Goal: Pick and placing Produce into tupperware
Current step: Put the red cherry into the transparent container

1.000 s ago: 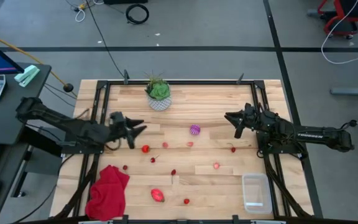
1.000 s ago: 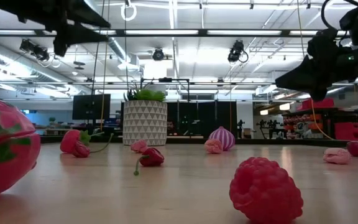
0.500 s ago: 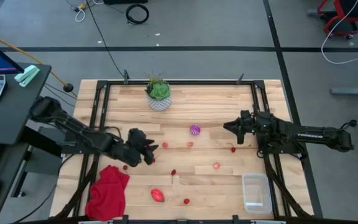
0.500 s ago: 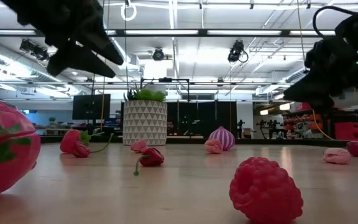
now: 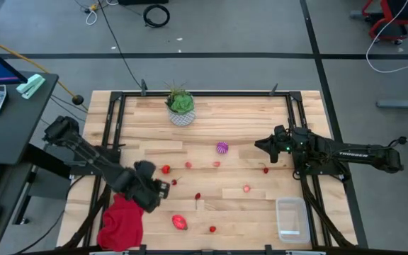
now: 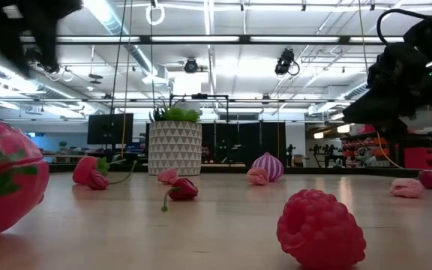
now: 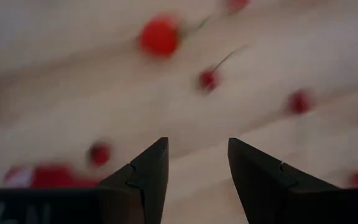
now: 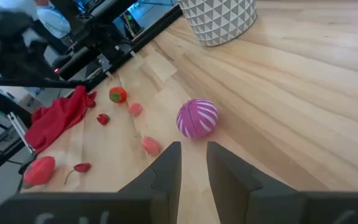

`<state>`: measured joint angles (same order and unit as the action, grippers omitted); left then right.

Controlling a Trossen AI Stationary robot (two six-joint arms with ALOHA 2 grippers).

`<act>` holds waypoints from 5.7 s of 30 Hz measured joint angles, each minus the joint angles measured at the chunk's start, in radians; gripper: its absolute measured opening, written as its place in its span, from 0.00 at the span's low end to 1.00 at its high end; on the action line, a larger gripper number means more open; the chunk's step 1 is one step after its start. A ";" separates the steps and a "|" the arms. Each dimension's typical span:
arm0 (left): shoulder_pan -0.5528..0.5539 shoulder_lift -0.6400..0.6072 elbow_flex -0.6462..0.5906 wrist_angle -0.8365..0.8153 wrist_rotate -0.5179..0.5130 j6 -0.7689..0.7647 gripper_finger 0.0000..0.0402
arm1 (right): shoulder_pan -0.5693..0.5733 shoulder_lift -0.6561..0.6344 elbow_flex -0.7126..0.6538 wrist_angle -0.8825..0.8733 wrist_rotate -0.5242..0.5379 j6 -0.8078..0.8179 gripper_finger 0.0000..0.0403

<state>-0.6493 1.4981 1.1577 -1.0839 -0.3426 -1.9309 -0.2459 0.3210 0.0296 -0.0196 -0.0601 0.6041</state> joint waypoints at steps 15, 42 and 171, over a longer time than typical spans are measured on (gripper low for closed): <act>-0.137 0.043 -0.117 0.071 0.085 -0.351 0.43 | 0.000 0.000 0.000 -0.002 0.022 -0.076 0.21; -0.126 0.251 -0.118 0.066 0.228 -0.424 0.38 | -0.001 0.000 -0.001 0.094 0.164 -0.374 0.21; 0.390 1.255 1.189 1.511 0.349 1.916 0.02 | -0.001 0.000 -0.001 0.058 0.134 -0.274 0.21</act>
<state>-0.2589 2.7533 2.3470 0.4274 0.0062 -0.0147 -0.2466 0.3210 0.0288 0.0380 0.0742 0.3299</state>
